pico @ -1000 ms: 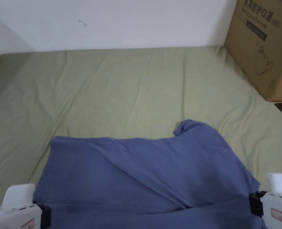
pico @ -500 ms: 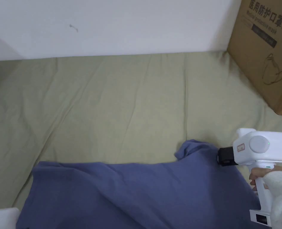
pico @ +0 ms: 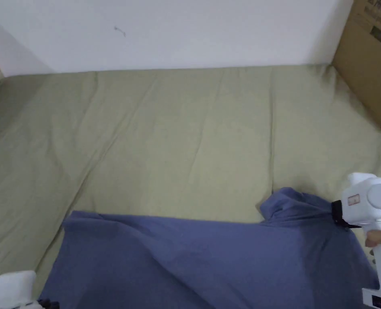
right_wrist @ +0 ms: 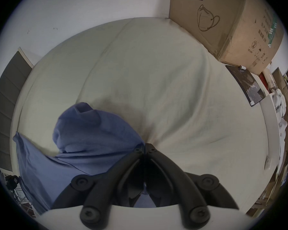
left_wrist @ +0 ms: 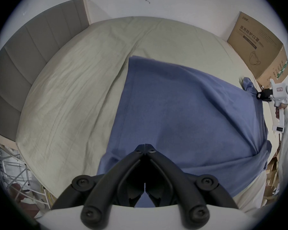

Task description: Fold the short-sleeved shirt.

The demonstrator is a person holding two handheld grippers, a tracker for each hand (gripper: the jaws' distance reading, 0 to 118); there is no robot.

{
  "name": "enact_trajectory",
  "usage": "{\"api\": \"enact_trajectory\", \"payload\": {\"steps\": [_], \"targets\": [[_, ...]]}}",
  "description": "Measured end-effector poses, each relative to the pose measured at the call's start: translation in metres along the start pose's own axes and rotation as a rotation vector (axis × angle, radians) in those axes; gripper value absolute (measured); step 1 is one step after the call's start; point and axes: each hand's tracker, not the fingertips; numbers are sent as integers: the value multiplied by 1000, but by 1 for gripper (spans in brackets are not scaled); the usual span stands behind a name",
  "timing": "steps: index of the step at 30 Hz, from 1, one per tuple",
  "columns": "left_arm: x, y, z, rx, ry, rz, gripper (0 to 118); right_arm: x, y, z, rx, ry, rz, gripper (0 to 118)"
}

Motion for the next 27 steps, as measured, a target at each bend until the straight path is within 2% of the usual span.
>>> {"api": "enact_trajectory", "payload": {"steps": [2, 3, 5, 6, 7, 11, 16, 18, 20, 21, 23, 24, 27], "targets": [[-4, 16, 1, 44, -17, 13, 2, 2, 0, 5, 7, 8, 1, 0], [-7, 29, -1, 64, -45, 30, 15, 1, 0, 7, 11, 9, 7, 0], [-12, 56, -8, 68, -93, 50, 75, 1, -1, 6, 13, 9, 11, 0], [-15, 72, -17, 61, -93, 49, 101, 0, -1, 6, 13, 8, 8, 0], [-16, 88, -26, 63, -92, 50, 117, -1, -1, 6, 11, 7, 7, 0], [-19, 152, -70, 40, -76, 47, 114, -1, -1, 6, 10, 3, 20, 0], [-25, 189, -122, -66, -30, 148, 112, -1, 2, 8, 2, 10, 25, 0], [-22, 188, -135, -104, -23, 148, 105, -3, 1, 6, 0, 6, 32, 0], [-16, 181, -148, -151, -2, 116, 88, -5, 1, 4, -4, 2, 35, 0], [-12, 175, -155, -158, 51, 64, 85, -5, 0, 2, -8, 1, 37, 0], [-4, 173, -147, -120, 56, 56, 78, -6, 0, 3, -22, 22, 34, 0], [-2, 176, -143, -123, 59, 61, 69, -7, -1, 3, -25, 36, 34, 0], [-3, 183, -134, -118, 69, 7, 6, -14, -2, 7, -14, 12, 76, 0]]}}
